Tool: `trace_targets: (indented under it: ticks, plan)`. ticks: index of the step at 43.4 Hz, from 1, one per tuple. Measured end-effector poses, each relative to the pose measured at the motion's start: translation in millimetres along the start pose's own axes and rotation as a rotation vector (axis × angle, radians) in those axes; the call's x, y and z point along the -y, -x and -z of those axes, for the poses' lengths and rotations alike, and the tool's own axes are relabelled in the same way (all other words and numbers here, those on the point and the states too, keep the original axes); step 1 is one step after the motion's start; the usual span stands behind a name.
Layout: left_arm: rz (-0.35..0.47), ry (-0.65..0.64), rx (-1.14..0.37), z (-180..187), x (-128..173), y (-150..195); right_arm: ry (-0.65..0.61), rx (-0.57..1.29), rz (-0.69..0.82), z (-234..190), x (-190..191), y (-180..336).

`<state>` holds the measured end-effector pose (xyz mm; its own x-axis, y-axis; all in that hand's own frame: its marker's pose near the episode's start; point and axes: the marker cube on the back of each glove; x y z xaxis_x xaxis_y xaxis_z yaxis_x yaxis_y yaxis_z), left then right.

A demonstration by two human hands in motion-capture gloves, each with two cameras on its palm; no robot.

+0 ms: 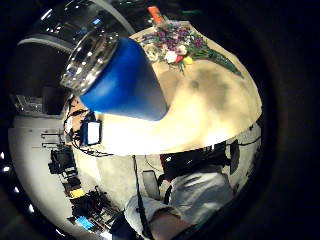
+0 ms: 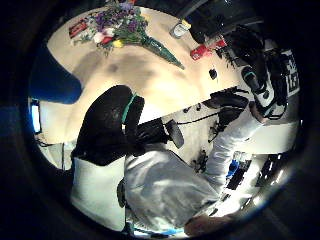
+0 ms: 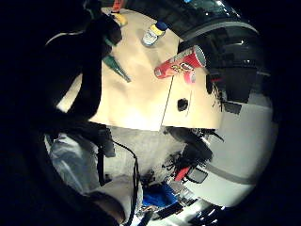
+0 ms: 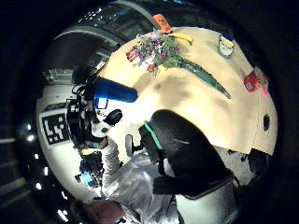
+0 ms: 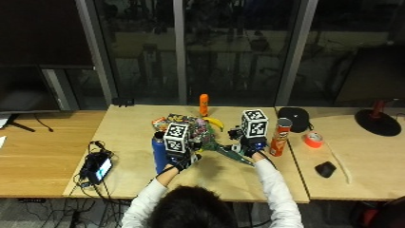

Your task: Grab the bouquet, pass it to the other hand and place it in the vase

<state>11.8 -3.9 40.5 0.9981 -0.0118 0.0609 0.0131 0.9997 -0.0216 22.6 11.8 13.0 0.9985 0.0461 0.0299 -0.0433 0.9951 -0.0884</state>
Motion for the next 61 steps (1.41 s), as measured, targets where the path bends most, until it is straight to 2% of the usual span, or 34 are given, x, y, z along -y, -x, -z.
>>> trace_targets:
  ticks: [10,15,17,20,24,29,36,40,54,61]
  plan:
    - [-0.011,-0.006,-0.001,3.2,-0.9,-2.5,-0.013,0.045,-0.121,-23.1,58.4,-21.4]
    - [-0.013,-0.004,-0.007,1.9,0.1,-2.8,0.063,0.101,-0.179,-50.1,88.5,-35.3]
    - [-0.017,-0.003,-0.008,2.6,-0.9,-2.8,0.138,0.131,-0.21,-57.9,88.8,-37.0]
    - [-0.024,-0.005,-0.01,3.2,-1.5,-2.1,0.211,0.218,-0.178,-65.7,81.4,-32.6]
    - [-0.027,-0.002,-0.017,0.6,0.1,-0.3,0.151,0.167,-0.242,-86.1,91.2,-46.3]
    - [-0.023,0.013,-0.022,-2.0,0.1,0.9,0.138,0.155,-0.296,-126.7,106.8,-61.3]
    - [-0.029,0.013,-0.021,-2.7,0.3,-3.0,0.192,0.158,-0.28,-165.8,110.2,-62.3]
    - [-0.036,0.019,-0.018,-5.8,1.5,-4.0,0.161,0.128,-0.284,-181.2,116.8,-63.7]
    - [-0.037,0.04,-0.027,-7.4,0.2,-3.7,0.196,0.092,-0.23,-201.8,119.3,-48.2]
    - [-0.043,0.018,-0.027,-3.2,-0.5,-3.4,0.27,0.056,-0.333,-197.9,111.2,-39.6]
